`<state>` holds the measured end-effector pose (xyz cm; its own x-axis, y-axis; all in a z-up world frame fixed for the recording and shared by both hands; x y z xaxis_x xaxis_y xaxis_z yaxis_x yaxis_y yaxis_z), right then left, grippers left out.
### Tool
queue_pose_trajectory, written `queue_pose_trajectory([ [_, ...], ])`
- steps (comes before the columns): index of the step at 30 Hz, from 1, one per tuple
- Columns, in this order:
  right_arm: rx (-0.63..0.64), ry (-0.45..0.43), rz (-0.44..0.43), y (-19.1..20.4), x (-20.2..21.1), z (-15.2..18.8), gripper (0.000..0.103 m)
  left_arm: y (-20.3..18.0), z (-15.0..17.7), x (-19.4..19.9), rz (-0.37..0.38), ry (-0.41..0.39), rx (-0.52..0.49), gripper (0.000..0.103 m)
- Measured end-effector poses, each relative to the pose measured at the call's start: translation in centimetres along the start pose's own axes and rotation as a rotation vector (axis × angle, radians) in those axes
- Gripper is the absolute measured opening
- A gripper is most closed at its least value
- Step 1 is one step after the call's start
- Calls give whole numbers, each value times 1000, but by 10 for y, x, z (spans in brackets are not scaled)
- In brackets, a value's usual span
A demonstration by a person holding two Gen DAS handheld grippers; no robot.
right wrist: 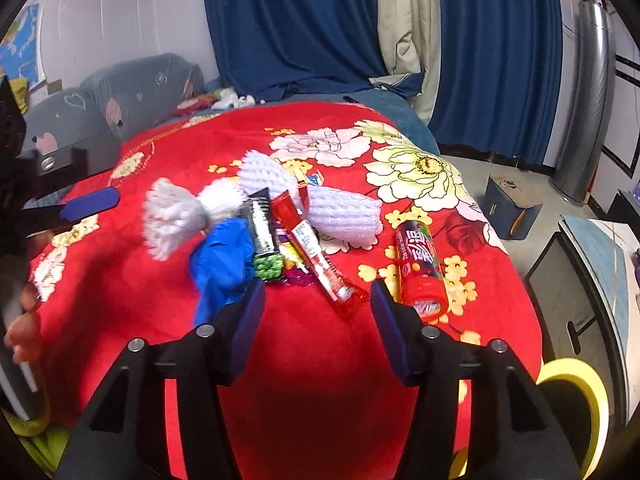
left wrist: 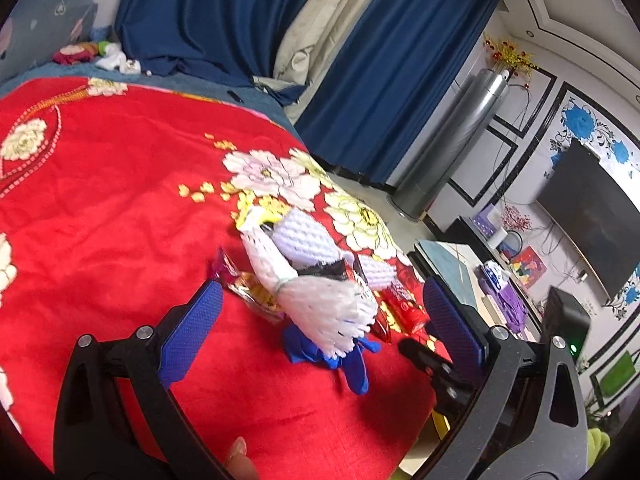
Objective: Collect trash
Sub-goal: 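Grasp the white foam net with the left tool while the right tool grasps the red wrapper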
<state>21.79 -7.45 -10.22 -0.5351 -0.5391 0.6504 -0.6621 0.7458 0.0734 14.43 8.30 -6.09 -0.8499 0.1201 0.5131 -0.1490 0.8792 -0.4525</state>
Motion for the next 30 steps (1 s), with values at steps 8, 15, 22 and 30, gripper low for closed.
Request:
queue_pose_trajectory([
  [8, 32, 71, 12, -9, -41, -5, 47, -2, 11, -19, 25, 55, 11, 86],
  [15, 24, 105, 3, -15, -61, -4, 22, -1, 15, -30, 34, 84, 32, 82],
  [22, -34, 86, -27, -19, -53, 5, 15, 8, 21, -39, 46, 119, 70, 62],
  [30, -122, 29, -59, -22, -25, 9, 12, 14, 34, -42, 38, 178, 94, 41],
])
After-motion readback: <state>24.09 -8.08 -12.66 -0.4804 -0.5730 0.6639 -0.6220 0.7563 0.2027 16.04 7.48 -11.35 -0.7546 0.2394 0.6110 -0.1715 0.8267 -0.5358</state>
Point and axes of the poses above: each gripper's, at about its wrist camera, not at the fingertips, and x roughly against the way its jaws point, y to its left, z to its underside, the point moved 5 cm from there along -x, roughly the way its jaws point, and after that the axes turned 4 degrees about -z, right-handed, at the moved point
